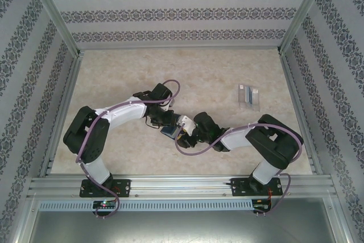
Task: Put the credit cards into the card holder
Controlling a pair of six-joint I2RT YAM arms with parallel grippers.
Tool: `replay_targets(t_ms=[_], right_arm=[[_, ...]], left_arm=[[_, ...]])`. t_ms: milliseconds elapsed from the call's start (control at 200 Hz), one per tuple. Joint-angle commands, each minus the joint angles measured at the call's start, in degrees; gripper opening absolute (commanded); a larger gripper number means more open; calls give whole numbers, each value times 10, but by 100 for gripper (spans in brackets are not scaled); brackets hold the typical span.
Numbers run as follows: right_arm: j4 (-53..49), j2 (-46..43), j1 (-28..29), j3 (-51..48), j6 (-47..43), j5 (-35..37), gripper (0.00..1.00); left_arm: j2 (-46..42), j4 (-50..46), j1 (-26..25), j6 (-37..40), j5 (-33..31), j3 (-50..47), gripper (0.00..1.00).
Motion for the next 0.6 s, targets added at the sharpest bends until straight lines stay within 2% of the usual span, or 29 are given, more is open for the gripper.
replay_targets(t_ms=[0, 215, 415, 550, 600], right_arm=[[12, -25, 8, -5, -35, 55, 58], [15, -69, -6, -41, -63, 50, 58], [50, 4, -17, -26, -71, 50, 57], [99, 37, -15, -21, -67, 54, 54], [94, 41, -14, -13, -72, 50, 49]], left_arm=[[9, 19, -6, 4, -8, 8, 19], [30, 28, -7, -1, -11, 20, 20], [40, 22, -6, -3, -21, 20, 19], [39, 23, -6, -5, -22, 11, 19], [38, 23, -6, -5, -22, 8, 19]])
